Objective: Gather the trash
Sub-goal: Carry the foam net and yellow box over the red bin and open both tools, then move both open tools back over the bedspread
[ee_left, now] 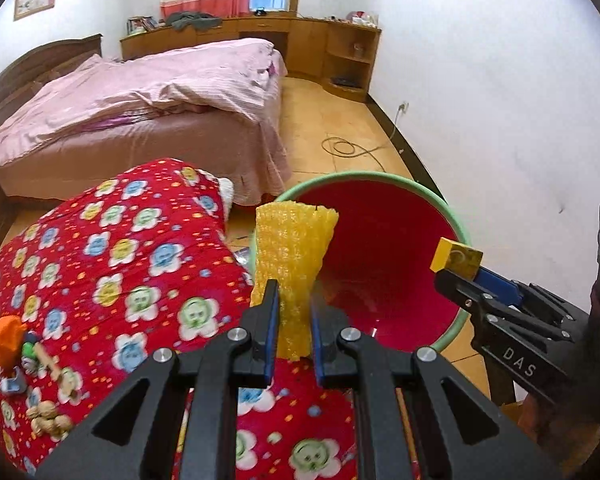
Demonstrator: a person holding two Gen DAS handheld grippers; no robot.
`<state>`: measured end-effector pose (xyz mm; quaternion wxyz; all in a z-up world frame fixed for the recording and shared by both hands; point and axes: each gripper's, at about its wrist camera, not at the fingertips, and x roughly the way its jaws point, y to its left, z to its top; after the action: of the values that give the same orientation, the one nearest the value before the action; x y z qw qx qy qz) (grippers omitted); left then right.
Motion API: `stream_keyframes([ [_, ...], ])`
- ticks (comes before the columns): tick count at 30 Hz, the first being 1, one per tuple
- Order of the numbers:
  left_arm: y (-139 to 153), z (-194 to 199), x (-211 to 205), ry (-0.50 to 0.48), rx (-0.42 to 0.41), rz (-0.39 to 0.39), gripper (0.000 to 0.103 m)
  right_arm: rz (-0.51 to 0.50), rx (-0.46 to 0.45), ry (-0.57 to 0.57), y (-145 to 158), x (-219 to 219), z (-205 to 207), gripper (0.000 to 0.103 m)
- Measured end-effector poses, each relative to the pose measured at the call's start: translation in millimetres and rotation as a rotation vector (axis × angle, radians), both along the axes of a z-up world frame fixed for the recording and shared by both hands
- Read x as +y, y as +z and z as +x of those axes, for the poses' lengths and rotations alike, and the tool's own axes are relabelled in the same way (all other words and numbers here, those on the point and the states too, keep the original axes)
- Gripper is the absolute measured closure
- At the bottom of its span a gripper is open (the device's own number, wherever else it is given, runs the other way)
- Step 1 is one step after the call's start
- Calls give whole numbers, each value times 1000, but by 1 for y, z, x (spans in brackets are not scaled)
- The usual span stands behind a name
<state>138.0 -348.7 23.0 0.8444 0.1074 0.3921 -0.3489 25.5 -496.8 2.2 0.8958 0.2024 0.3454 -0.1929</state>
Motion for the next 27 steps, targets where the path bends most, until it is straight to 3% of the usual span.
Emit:
stream_keyframes([
  [9,-17,6,-27,-47,31,0,90,12,26,0,-13,-15,10,58],
  [14,-20,11,-29,-40,46,-12,66,29,22,-2,-17,-16,12,57],
  [18,-18,10,-26,-25,44,-19,66,35,19,2,-18,-17,13,55],
  [20,-17,11,-24,-14,44,-22,65,36,12,2,-17,-15,13,46],
  [27,-12,14,-11,9,46,-40,65,43,-2,0,-13,-13,11,45],
])
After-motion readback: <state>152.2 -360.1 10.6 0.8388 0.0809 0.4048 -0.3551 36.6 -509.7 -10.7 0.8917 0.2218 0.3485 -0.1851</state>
